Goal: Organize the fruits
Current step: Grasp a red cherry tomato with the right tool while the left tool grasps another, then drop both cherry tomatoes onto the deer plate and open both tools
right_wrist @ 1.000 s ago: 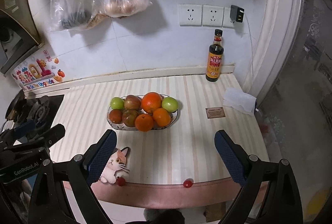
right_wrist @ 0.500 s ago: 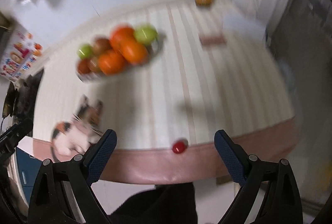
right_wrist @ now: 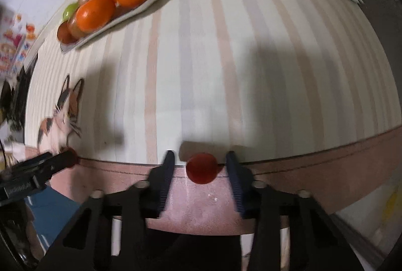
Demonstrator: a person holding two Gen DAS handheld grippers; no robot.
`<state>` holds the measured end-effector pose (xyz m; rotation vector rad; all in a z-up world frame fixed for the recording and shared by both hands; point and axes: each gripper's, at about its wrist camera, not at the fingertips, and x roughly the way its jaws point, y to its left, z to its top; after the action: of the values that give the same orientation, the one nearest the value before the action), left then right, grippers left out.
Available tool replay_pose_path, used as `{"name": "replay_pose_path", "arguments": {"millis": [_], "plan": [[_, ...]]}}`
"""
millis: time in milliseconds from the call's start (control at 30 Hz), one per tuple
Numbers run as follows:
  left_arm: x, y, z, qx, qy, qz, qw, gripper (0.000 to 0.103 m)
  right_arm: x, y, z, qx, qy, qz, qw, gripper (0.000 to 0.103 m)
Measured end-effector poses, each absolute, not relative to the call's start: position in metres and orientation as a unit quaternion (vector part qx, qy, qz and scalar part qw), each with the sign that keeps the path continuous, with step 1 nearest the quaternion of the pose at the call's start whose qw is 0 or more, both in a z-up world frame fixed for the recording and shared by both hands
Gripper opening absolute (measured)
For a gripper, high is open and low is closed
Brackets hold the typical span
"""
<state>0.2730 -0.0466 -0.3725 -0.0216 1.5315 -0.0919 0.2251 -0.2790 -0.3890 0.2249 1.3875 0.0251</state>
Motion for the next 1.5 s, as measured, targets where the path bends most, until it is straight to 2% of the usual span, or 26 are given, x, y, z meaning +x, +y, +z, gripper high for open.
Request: {"name": "replay_pose_path", "arguments": {"millis": [100,167,433,733,1000,1300,1500], "plan": [[0.275,-0.05,-0.375,-0.004,0.691,-0.041,0.722,0.035,0.226,-0.27,-0.387,0.085,0.639,0.018,0.764,0.029],[0.275,-0.051,-0.374,0.0,0.689,-0.043,0.724,0.028,0.226,-0.266,-0.387,0.083,0.64,0.024,0.763,0.029],[0.281,-0.037,-0.353,-0.034,0.677,-0.05,0.734,0.027,0.236,-0.259,-0.364,0.094,0.622,0.046,0.776,0.028],[0.313,0.001,-0.282,-0.146,0.644,-0.074,0.747,0.027,0.271,-0.249,-0.319,0.157,0.585,0.097,0.79,0.028],[0.359,0.031,-0.25,-0.197,0.615,-0.052,0.762,0.027,0.31,-0.215,-0.283,0.205,0.557,0.178,0.785,0.028],[0.412,0.072,-0.248,-0.23,0.603,-0.038,0.763,0.027,0.361,-0.174,-0.274,0.242,0.542,0.201,0.779,0.028],[0.455,0.086,-0.274,-0.251,0.625,-0.064,0.736,0.027,0.402,-0.162,-0.287,0.266,0.551,0.172,0.772,0.028]]}}
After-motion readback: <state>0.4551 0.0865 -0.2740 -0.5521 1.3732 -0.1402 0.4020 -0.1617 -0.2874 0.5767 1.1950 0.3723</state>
